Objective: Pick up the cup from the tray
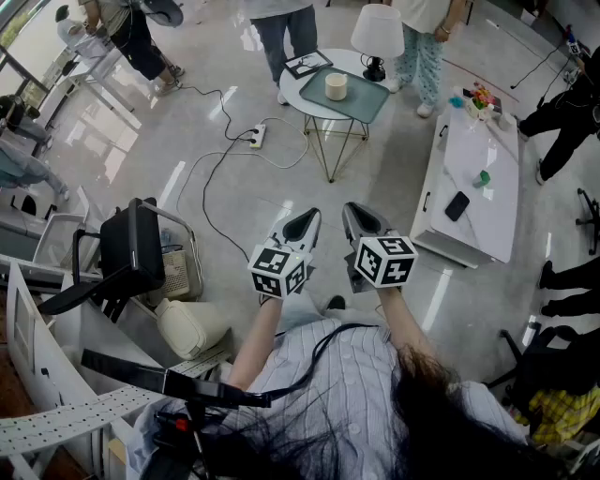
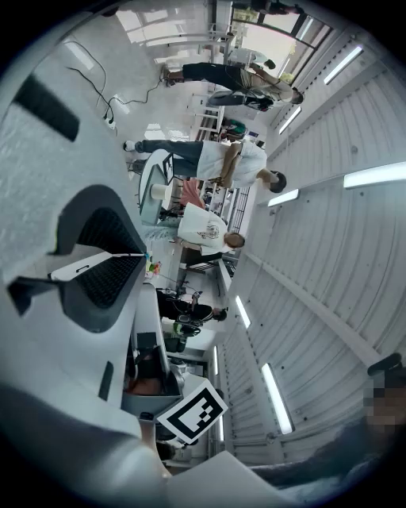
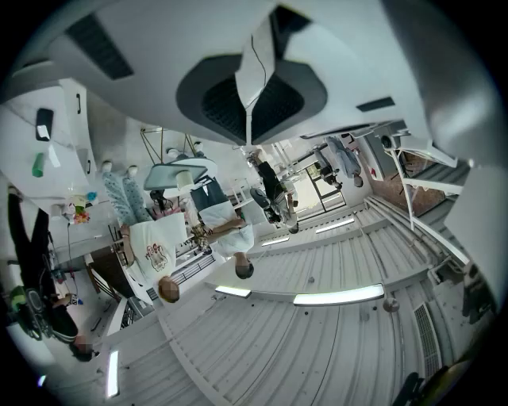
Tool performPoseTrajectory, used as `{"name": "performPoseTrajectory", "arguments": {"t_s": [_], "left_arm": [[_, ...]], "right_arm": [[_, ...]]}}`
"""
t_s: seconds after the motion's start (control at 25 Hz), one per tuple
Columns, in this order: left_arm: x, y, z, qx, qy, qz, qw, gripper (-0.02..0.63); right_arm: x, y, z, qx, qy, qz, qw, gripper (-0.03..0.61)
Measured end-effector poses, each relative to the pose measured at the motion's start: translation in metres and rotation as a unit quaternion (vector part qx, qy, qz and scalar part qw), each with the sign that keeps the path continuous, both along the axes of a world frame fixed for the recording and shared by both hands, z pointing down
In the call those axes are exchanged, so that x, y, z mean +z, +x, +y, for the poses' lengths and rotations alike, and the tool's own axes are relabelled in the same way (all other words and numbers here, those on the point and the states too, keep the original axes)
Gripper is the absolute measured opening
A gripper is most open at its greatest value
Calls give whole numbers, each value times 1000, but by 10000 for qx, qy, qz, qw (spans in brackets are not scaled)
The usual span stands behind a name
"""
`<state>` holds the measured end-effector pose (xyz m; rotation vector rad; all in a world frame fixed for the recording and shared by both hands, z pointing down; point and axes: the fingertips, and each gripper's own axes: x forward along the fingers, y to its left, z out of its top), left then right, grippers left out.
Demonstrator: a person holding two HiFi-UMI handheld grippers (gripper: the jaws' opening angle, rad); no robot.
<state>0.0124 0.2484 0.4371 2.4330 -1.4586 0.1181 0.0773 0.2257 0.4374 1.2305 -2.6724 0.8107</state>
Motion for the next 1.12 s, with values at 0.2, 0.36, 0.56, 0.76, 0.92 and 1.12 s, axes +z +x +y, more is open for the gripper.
{"name": "performPoseTrajectory", "arguments": {"t_s": [0.2,0.36,0.56,0.76,0.92,1.12], "left_arm": [[-3,-1,-6,26,59,24,10000,15],[-3,1,-8,12,72,9,10000,15],[-4,3,-11,9,79,-14,10000,15],[0,8,-11,74,13,-93,9999,15],[1,7,-19,120,-21,-88,9999,15],[9,-1,-38,120,-97,-73,9999,15]], "right_arm": [[-4,1,-8,47,83,40,9999,43],[-6,2,-9,3,153,60,9999,43],[-4,3,-8,-33,198,155,9997,44],[1,4,-9,-68,133,149,9998,44],[5,1,-14,-56,58,134,9999,44],[13,-7,-34,-81,-27,142,9999,44]]}}
